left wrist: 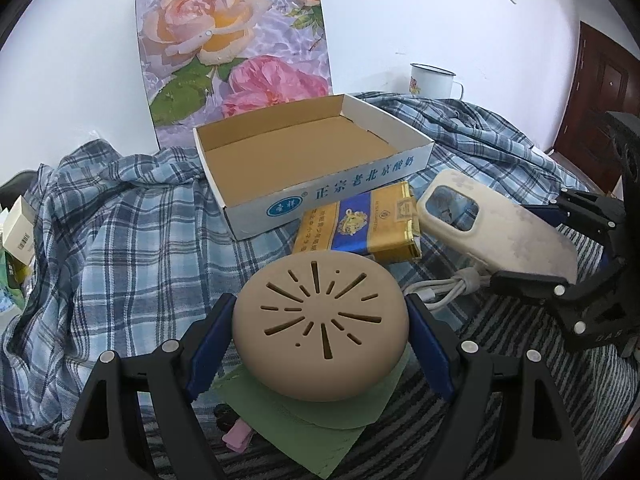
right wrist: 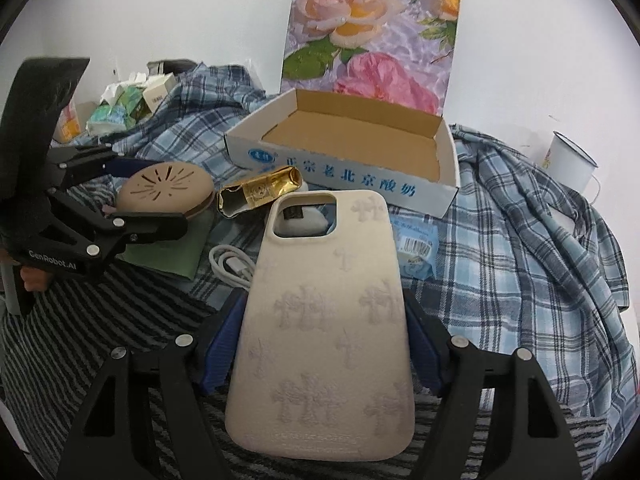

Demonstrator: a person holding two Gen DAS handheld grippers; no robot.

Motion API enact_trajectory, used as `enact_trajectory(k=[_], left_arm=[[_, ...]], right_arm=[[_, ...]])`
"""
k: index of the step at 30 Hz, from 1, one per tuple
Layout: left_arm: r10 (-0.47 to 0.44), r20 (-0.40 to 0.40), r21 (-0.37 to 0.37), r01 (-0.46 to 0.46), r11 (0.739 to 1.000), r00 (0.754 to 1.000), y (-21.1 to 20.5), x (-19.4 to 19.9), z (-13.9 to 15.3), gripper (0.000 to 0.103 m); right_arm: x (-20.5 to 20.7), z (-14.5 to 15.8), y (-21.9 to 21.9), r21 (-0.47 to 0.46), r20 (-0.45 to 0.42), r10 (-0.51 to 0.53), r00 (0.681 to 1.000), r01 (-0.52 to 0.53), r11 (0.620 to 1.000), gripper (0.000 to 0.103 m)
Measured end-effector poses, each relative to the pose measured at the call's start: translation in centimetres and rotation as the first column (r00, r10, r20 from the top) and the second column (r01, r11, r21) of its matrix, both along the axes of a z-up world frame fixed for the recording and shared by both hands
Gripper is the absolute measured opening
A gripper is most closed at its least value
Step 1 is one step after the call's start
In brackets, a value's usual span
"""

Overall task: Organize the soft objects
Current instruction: 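Lower the right tool onto the cream phone case and grasp it, then lift the beige disc with the left tool while the right tool lifts the phone case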

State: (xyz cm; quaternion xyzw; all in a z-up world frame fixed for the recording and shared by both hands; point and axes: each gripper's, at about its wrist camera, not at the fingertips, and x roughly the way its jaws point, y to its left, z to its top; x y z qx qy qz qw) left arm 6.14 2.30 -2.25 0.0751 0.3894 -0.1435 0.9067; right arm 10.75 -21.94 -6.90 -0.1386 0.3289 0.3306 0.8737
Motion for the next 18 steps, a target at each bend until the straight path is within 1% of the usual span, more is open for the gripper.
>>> enact_trajectory(k=[6, 7, 9, 11, 13, 14, 15, 17, 18], left_arm=[[0.022, 0.015, 0.004, -0.022, 1.0, 1.0, 0.2, -0.2, 0.3, 0.084], [0.024, 0.016, 0.002, -0.024, 1.0, 1.0, 0.2, -0.2, 0.4, 0.084], [0.035, 0.023, -0.001, -0.035, 0.999, 0.999, 0.4, -0.2, 0.7, 0.084], [0.039, 0.032, -0.002, -0.039, 0.999, 0.999, 0.4, -0.4, 1.0, 0.084], [0.041, 0.042, -0.004, -0.041, 0.999, 0.998, 0.3, -0.6, 1.3, 0.084], [0.041, 0.045, -0.005, -0.04, 0.999, 0.998, 0.3, -0.6, 1.4, 0.084], [0.04, 0.046, -0.004, -0.04, 0.999, 0.998, 0.2, -0.7, 1.4, 0.084], [0.038, 0.047, 0.0, -0.038, 0.999, 0.998, 0.1, -0.9, 1.4, 0.084], [0.037, 0.048, 0.004, -0.037, 0.999, 0.998, 0.0, -0.9, 1.3, 0.084]], right_arm=[[0.0, 0.8, -1.0, 0.081, 0.0, 0.021, 1.0, -0.021, 0.996, 0.071], [-0.2, 1.0, -1.1, 0.094, 0.005, 0.03, 1.0, -0.03, 0.995, 0.061], [-0.4, 1.4, -1.4, 0.112, 0.019, 0.035, 0.999, -0.037, 0.993, 0.034], [-0.5, 1.8, -1.5, 0.128, 0.031, 0.045, 0.998, -0.049, 0.991, 0.034], [-0.5, 1.8, -1.4, 0.113, 0.036, 0.043, 0.998, -0.047, 0.992, 0.034], [-0.4, 1.7, -1.2, 0.101, 0.024, 0.051, 0.998, -0.054, 0.993, 0.034], [-0.3, 1.5, -1.0, 0.088, 0.016, 0.057, 0.998, -0.059, 0.994, 0.041], [-0.6, 1.4, -0.6, 0.065, 0.033, 0.05, 0.998, -0.052, 0.997, 0.081], [-0.8, 1.5, -0.5, 0.061, 0.04, 0.055, 0.998, -0.057, 0.997, 0.086]])
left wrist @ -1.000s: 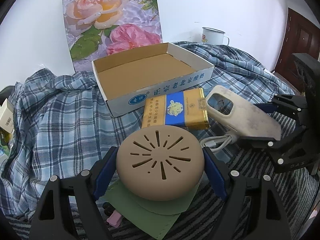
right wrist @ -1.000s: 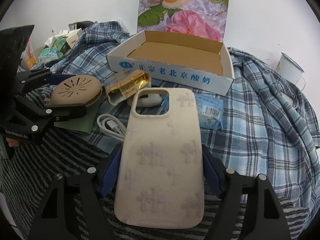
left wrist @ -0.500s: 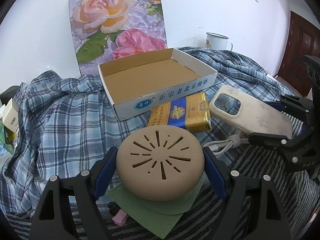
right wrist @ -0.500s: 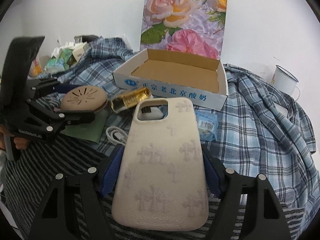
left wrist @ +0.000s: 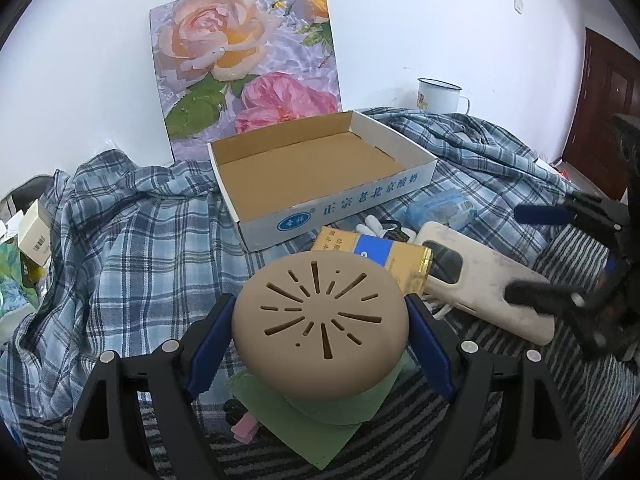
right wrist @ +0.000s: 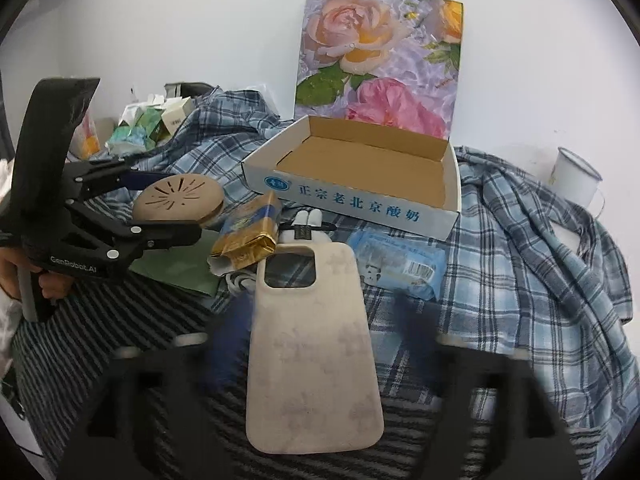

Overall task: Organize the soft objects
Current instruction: 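Lift the beige disc with the left tool while the right tool lifts the phone case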

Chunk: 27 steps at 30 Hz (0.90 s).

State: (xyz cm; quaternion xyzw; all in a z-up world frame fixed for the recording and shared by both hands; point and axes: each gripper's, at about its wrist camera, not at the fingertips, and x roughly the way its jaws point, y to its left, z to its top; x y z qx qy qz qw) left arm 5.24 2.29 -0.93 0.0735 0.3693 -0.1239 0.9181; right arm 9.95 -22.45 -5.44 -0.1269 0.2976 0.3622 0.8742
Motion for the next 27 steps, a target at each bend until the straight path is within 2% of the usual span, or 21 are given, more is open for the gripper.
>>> enact_trajectory(k=[2, 7, 11, 13, 16, 24, 27], left_arm=[[-0.001, 0.0, 0.008, 0.001, 1.0, 1.0, -0.1, 0.0, -0.1, 0.084], [-0.006, 0.0, 0.003, 0.006, 1.0, 1.0, -0.2, 0.0, -0.2, 0.084], [-0.013, -0.005, -0.001, 0.013, 1.0, 1.0, -0.2, 0.0, -0.3, 0.084], [-0.013, -0.004, -0.003, 0.013, 1.0, 1.0, -0.2, 0.0, -0.3, 0.084], [-0.013, 0.002, -0.014, 0.013, 1.0, 1.0, -0.1, -0.1, -0.2, 0.084], [-0.007, 0.022, -0.025, 0.008, 1.0, 1.0, 0.2, -0.6, 0.4, 0.084], [-0.004, 0.033, -0.027, 0.005, 1.0, 0.999, 0.1, -0.8, 0.8, 0.084]], right_arm=[[0.0, -0.1, 0.3, -0.01, -0.004, 0.015, 1.0, -0.016, 1.0, 0.09], [1.9, -1.7, 1.4, -0.052, -0.142, 0.069, 0.987, -0.077, 0.996, 0.09], [2.8, -2.9, 2.7, -0.128, -0.19, 0.072, 0.979, -0.097, 0.987, 0.09], [2.9, -3.6, 3.5, -0.168, -0.203, 0.075, 0.976, -0.11, 0.98, 0.084], [2.7, -3.5, 3.3, -0.159, -0.193, 0.079, 0.978, -0.111, 0.981, 0.072], [1.4, -1.5, 2.4, -0.148, -0.051, 0.051, 0.997, -0.058, 0.987, 0.072], [0.9, -0.1, 1.7, -0.116, 0.003, 0.05, 0.999, -0.049, 0.992, 0.072]])
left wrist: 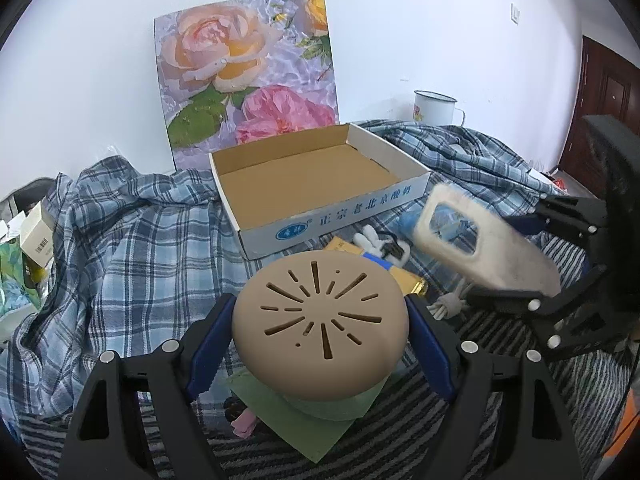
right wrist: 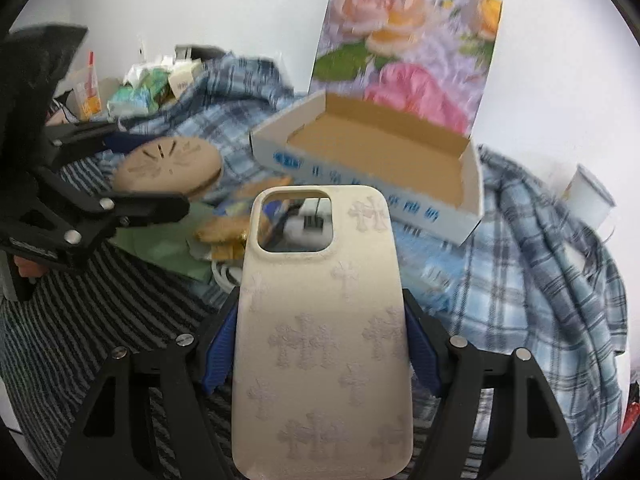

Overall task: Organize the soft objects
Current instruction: 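Lift the beige disc with the left tool while the right tool lifts the phone case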

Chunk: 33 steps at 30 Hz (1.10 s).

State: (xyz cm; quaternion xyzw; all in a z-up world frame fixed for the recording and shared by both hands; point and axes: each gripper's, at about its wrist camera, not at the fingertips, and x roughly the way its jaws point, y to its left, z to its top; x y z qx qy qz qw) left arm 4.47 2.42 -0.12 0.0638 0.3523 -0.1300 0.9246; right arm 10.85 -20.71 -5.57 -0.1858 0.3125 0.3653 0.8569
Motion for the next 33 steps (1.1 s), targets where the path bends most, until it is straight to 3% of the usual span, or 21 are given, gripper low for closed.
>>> enact_trajectory(k=[11, 21, 27, 33], left_arm=[[0.035, 0.106, 0.028, -0.039, 0.999, 0.994, -0.3, -0.7, 3.7, 0.084], [0.065, 0.255, 0.04, -0.078, 0.996, 0.965, -0.4, -1.4, 9.7, 0.084], [0.068, 0.314, 0.032, -0.082, 0.996, 0.947, -1.0, -1.3, 12.3, 0.084], [0.076, 0.351, 0.006, -0.083, 0.997, 0.933, -1.7, -0.3, 14.5, 0.084]], right_arm=[[-1.3, 6.5, -2.0, 0.137, 0.224, -0.041, 0.974, 0.01, 0.991, 0.072], [-2.2, 13.2, -2.7, 0.249, 0.413, -0.088, 0.907, -0.02, 0.968, 0.072], [-1.9, 15.8, -2.0, 0.293, 0.468, -0.096, 0.878, -0.052, 0.955, 0.072], [-0.9, 18.1, -1.2, 0.335, 0.476, -0.106, 0.873, -0.068, 0.94, 0.072]])
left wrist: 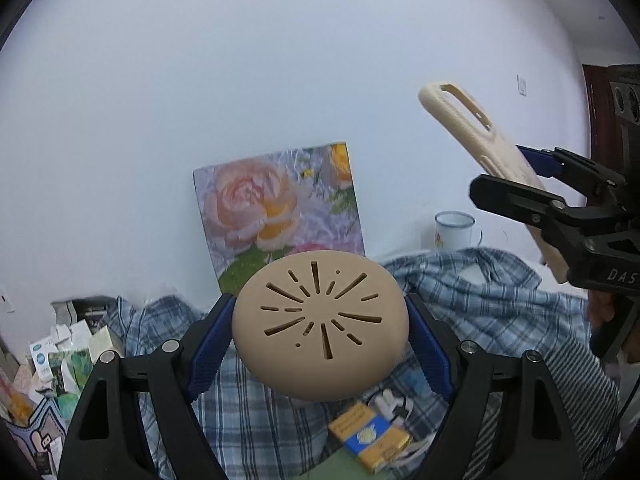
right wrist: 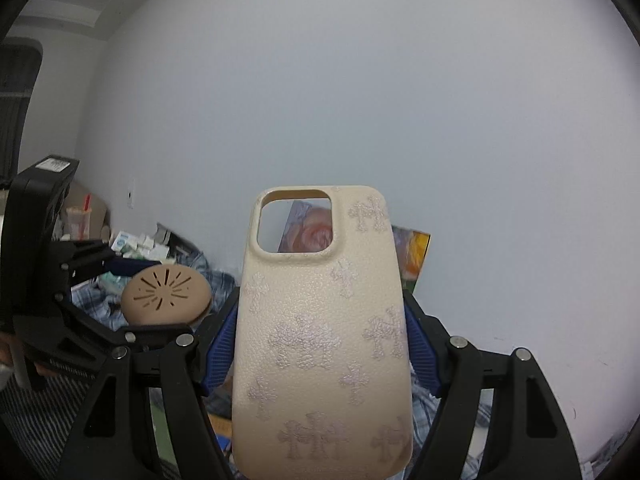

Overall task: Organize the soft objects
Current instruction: 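Lift the beige disc with the left tool while the right tool lifts the phone case, then lower the disc into the box with left tool while right tool lowers the case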

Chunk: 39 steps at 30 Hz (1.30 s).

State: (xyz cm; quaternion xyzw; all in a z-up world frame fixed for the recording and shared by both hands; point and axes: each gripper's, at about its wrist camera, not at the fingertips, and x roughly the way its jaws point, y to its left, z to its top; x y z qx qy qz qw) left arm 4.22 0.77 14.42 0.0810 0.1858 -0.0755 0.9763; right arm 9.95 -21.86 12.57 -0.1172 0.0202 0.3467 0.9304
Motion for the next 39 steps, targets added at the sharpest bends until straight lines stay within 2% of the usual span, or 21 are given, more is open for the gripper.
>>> enact_trajectory(k=[11, 19, 23, 26, 30, 39], left_arm=[[0.016, 0.112, -0.02, -0.014, 1.0, 0.994, -0.6, 2.6, 5.1, 0.084], [0.054, 0.15, -0.048, -0.047, 0.998, 0.987, -0.6, 5.8, 7.0, 0.084], [0.058, 0.145, -0.062, -0.049, 0.997, 0.988, -0.7, 7.3, 7.4, 0.084], [0.07, 0.137, -0.056, -0.063, 0.996, 0.988, -0.8, 8.3, 6.9, 0.084], [0.077, 0.102, -0.055, -0.072, 0.996, 0.992, -0.3, 9.9, 5.0, 0.084], [0.08, -0.013, -0.056, -0.081, 0.995, 0.997, 0.5, 14.2, 0.9, 0.084]], right_arm=[[2.5, 4.3, 0.5, 0.095, 0.044, -0.054, 0.998, 0.049, 0.994, 0.072], [3.9, 5.3, 0.3, 0.151, 0.044, -0.077, 0.996, 0.069, 0.986, 0.072], [5.4, 4.5, 1.2, 0.163, 0.015, -0.081, 0.997, 0.078, 0.984, 0.072], [6.9, 2.8, 1.3, 0.149, -0.03, -0.12, 0.992, 0.123, 0.981, 0.072], [9.8, 0.2, 2.0, 0.13, -0.136, -0.095, 0.986, 0.113, 0.985, 0.072], [12.3, -4.4, 5.9, 0.035, -0.23, -0.094, 0.969, 0.105, 0.994, 0.072]])
